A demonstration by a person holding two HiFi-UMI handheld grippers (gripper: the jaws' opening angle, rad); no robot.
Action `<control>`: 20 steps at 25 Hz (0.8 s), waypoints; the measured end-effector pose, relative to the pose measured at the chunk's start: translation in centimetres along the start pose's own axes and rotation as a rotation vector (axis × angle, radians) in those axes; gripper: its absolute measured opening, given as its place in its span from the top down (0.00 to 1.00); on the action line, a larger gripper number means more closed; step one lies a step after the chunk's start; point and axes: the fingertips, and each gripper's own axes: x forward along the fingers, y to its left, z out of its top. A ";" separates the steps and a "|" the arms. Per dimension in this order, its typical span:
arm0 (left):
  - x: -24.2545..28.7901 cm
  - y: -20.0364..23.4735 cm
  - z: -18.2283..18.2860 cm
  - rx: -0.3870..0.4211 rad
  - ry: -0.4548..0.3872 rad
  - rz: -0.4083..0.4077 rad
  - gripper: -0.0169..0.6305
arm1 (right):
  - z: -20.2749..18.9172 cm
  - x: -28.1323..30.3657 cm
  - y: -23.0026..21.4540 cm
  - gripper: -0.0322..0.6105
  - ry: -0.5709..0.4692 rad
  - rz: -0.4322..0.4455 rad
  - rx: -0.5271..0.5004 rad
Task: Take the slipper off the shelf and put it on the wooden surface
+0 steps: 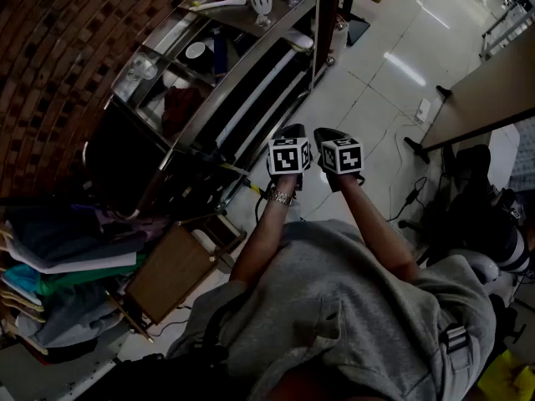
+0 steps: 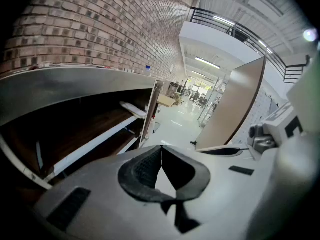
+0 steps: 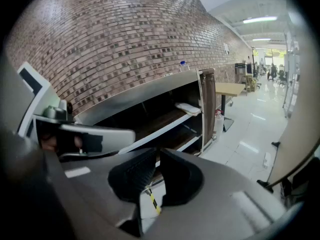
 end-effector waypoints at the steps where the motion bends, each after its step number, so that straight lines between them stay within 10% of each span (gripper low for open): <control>1: 0.7 0.9 1.2 0.012 0.005 -0.003 0.97 | 1.3 1.4 0.0 0.90 0.000 0.004 0.006; 20: 13.5 6.9 9.9 -0.016 0.100 0.064 0.97 | 12.6 21.4 -13.8 0.69 0.116 0.044 0.147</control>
